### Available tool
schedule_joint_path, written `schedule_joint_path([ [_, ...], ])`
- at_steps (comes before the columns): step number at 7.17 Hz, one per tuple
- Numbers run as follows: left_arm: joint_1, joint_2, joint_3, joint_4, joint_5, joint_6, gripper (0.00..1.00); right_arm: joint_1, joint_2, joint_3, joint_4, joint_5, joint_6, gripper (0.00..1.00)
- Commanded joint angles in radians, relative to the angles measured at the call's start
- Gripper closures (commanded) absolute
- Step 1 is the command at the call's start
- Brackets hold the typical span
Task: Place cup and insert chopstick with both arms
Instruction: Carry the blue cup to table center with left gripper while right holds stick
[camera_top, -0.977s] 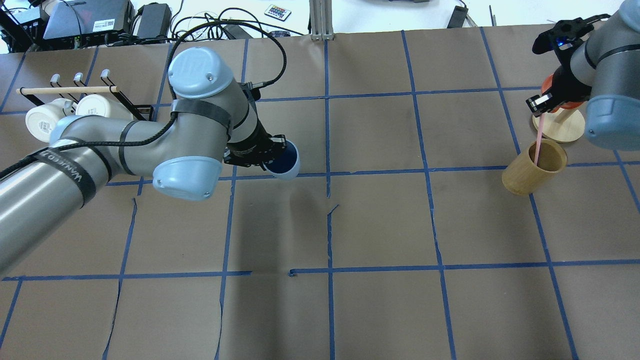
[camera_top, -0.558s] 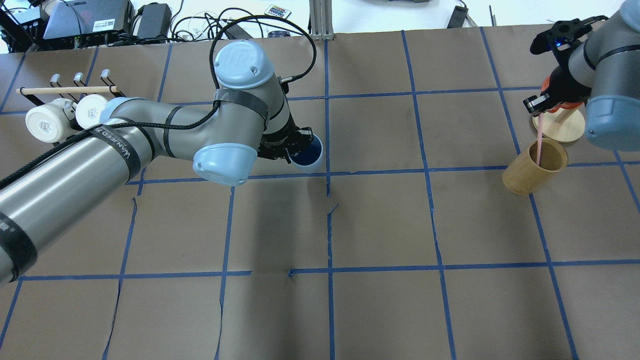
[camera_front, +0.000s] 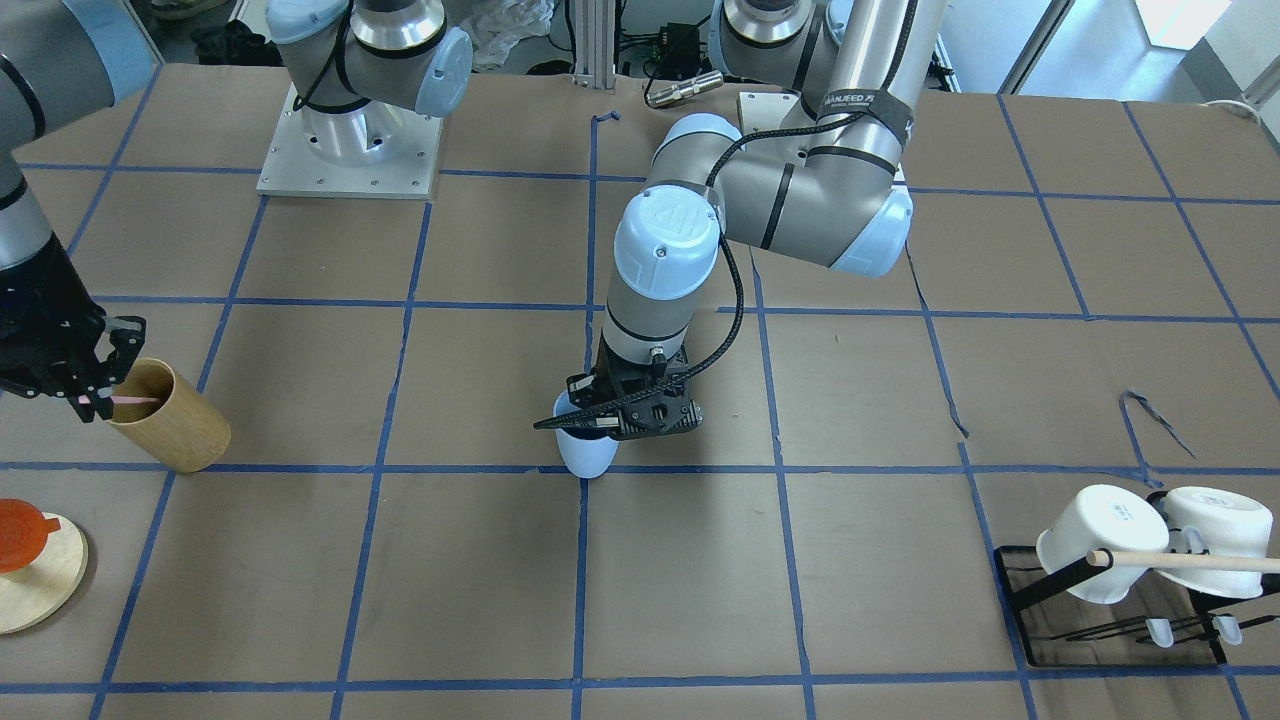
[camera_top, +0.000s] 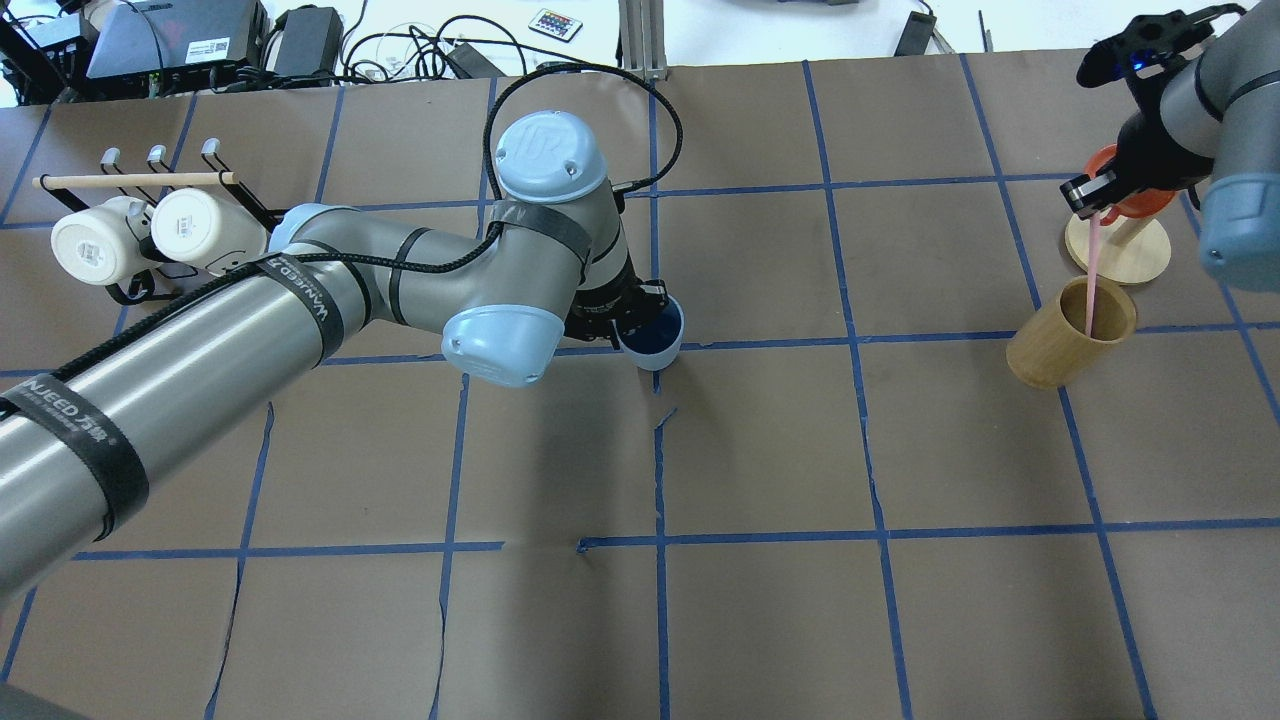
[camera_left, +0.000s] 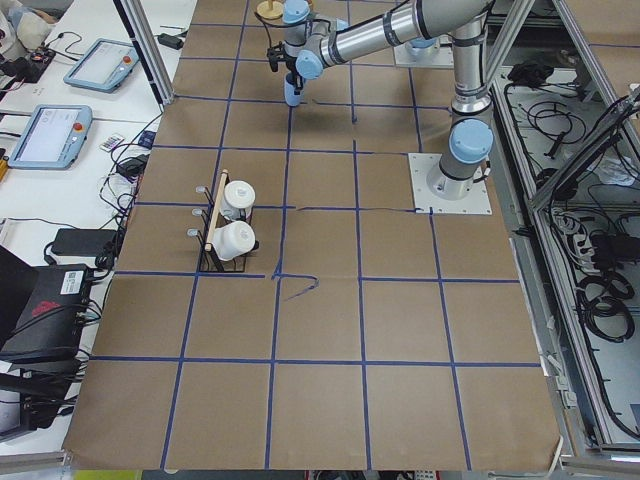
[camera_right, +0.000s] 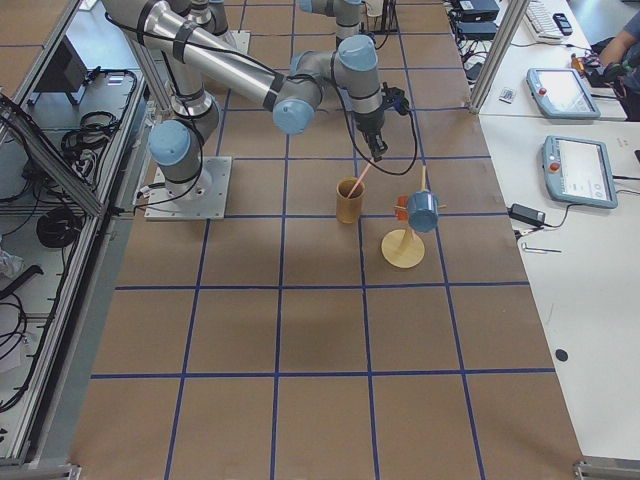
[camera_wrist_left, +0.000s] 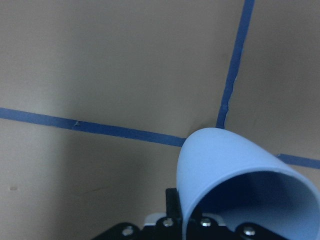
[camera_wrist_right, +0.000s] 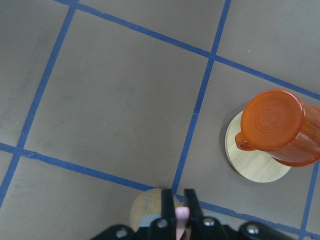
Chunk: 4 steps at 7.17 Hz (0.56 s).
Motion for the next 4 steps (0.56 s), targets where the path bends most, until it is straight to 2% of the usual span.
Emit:
schedule_joint_path([
  [1,-0.003,-0.012,0.0,0.0,-0.004,0.001,0.45,-0.001,-0.064,-0.003,0.017,0.04,0.0,1.0],
  [2,-0.003,-0.003,0.003,0.003,0.002,0.016,0.07,0.0,-0.089,-0.006,0.021,0.067,0.0,1.0],
  [3,0.002,0.015,0.008,0.006,0.006,0.037,0.01,0.0,-0.092,-0.033,0.031,0.068,0.002,1.0],
  [4,0.02,0.041,0.032,-0.006,0.009,0.051,0.0,0.005,-0.093,-0.084,0.066,0.069,0.002,1.0],
])
